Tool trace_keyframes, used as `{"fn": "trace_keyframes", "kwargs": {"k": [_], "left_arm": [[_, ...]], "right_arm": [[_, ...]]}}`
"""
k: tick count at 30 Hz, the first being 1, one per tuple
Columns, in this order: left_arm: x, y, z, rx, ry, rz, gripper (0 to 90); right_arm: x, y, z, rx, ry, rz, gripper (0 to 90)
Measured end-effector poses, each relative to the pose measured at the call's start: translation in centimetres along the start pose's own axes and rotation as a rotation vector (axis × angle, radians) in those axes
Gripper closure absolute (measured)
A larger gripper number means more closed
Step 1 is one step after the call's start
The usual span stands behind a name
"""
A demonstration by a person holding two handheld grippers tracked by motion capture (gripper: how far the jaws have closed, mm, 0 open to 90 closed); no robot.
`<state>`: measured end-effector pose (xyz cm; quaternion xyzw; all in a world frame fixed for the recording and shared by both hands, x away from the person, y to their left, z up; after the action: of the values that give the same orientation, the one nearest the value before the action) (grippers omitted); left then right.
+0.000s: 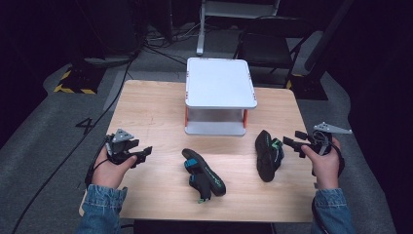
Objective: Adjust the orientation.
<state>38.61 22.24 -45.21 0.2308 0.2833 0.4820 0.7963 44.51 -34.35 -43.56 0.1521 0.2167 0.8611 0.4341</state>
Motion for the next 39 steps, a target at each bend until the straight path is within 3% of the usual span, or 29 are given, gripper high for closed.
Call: {"fn": "trace_keyframes", "kwargs": {"k": [2,3,6,8,9,10,11,12,13,14,15,18,19,20,21,22,25,33,35,39], "left_arm": [[-0.3,0.2,0.1,-0.001,0.005,0.009,34.8],[-0.6,0.4,0.4,-0.008,-0.016,0.017,33.7],[-1.2,0.7,0.8,-0.011,-0.025,0.004,33.2],[-2.0,0.9,1.1,0.000,-0.027,-0.016,33.2],[-3.1,0.8,1.5,0.010,-0.053,-0.040,32.7],[-3.1,0.8,1.5,0.010,-0.053,-0.040,32.3],[-4.2,0.6,1.8,0.016,-0.101,-0.066,32.3],[-4.2,0.6,1.8,0.016,-0.101,-0.066,32.2],[-5.4,0.5,2.0,0.020,-0.139,-0.109,32.1],[-5.4,0.5,2.0,0.020,-0.139,-0.109,32.0],[-6.6,0.4,2.2,0.019,-0.167,-0.144,32.0],[-7.6,0.4,2.2,0.030,-0.190,-0.173,31.9],[-8.4,0.2,2.1,0.049,-0.223,-0.202,31.9],[-8.4,0.2,2.1,0.049,-0.223,-0.202,32.0],[-9.2,-0.2,1.5,0.129,-0.246,-0.257,31.9],[-9.5,-0.5,1.1,0.168,-0.266,-0.274,31.9],[-9.9,-1.4,0.1,0.257,-0.317,-0.283,33.2],[-10.0,-3.8,-1.2,0.311,-0.322,-0.276,38.5],[-10.0,-4.3,-1.4,0.307,-0.329,-0.253,40.6],[-10.0,-4.9,-1.7,0.312,-0.334,-0.246,47.4]], "right_arm": [[0.0,0.1,0.0,-0.001,-0.003,-0.002,28.3],[0.0,0.2,-0.1,-0.002,-0.005,-0.005,28.5],[0.0,0.3,-0.3,0.003,-0.008,-0.007,28.5],[0.0,0.5,-0.5,0.006,-0.011,-0.010,28.7],[0.0,0.8,-0.6,0.006,-0.013,-0.013,29.0],[0.0,0.8,-0.6,0.006,-0.013,-0.013,29.0],[0.0,1.0,-0.7,0.003,-0.017,-0.016,29.2],[0.0,1.0,-0.7,0.003,-0.017,-0.016,29.2],[0.0,1.1,-0.8,0.006,-0.021,-0.016,29.4],[0.0,1.1,-0.8,0.006,-0.021,-0.016,29.4],[0.0,1.1,-1.0,0.011,-0.025,-0.015,29.5],[0.1,1.3,-1.3,0.024,-0.031,-0.017,29.5],[0.2,1.3,-1.4,0.020,-0.034,-0.018,29.5],[0.2,1.3,-1.4,0.020,-0.034,-0.018,29.5],[0.2,1.5,-1.4,0.019,-0.032,-0.016,29.5],[0.3,1.5,-1.5,0.020,-0.035,-0.016,29.5],[0.1,1.4,-1.8,0.032,-0.045,-0.013,29.5],[0.3,0.8,-2.0,0.048,-0.046,-0.001,29.5],[0.4,0.7,-1.9,0.047,-0.042,0.002,29.5],[0.5,0.7,-1.8,0.048,-0.042,0.006,30.2]]}}
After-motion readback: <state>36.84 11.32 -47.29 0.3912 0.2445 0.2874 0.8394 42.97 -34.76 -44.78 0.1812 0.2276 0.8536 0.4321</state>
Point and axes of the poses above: each handheld gripper's, and its own axes: y roughly backward along the jaws, z roughly out of its top, x roughly to its left, the point moved 4 cm from there along -y, roughly forward along the jaws, and after that the axes turned 8 degrees about y, right-handed, at the moved point
